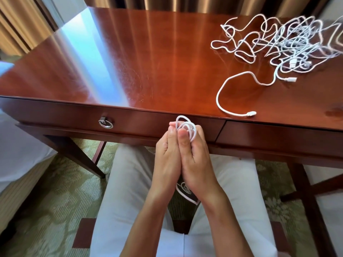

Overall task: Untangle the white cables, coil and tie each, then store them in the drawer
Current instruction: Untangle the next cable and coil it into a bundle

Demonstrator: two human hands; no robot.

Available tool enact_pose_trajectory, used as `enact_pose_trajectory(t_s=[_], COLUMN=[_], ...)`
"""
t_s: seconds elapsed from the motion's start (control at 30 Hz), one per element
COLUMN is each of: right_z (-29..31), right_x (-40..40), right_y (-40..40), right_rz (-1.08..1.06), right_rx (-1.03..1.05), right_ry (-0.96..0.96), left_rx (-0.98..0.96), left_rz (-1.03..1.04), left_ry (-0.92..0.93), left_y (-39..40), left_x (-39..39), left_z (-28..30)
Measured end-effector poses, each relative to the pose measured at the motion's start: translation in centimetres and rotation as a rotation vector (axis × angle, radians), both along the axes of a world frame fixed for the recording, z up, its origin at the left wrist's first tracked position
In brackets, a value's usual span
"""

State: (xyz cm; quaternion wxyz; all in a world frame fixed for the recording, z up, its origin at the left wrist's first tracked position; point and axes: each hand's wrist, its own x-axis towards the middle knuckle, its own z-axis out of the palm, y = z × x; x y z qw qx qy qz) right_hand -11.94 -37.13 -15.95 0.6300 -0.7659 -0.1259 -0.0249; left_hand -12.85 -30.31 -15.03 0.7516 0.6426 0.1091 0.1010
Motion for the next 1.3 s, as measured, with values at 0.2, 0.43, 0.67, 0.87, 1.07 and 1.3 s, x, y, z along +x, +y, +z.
enact_pose_trajectory(t_s=[0.2,0.43,0.67,0.87,1.07,1.3], right_z=[0.7,2.1,3.4,2.9,2.9,2.7], right_x=[0.8,0.9,1.3,1.2,1.2,0.9], right_y=[-0.6,-1.7,-3.4,-4.1,-3.6,-2.8], right_rz=[-0.091,0.318,0.536,0.498,0.401,0.323], right_rx=[-0.055,-0.132,-0.010,-0.109,-0.073,-0.084], right_ry=[-0.064,0.098,0.386,0.233,0.304,0.258], left_rx=[0.268,0.657,0.755,0.549,0.484,0.554], left_rz=[-0.084,-0.061,-0.047,0.091,0.040,-0.036], left_ry=[-0.049,-0.392,-0.458,-0.288,-0.262,-0.295], left_y=[0.5,3.4,4.4,4.2,4.4,3.9], left_x=[-0.5,-0.2,0.9,1.1,1.3,1.5], left_z=[-1.2,1.2,1.7,1.0,0.4,0.9])
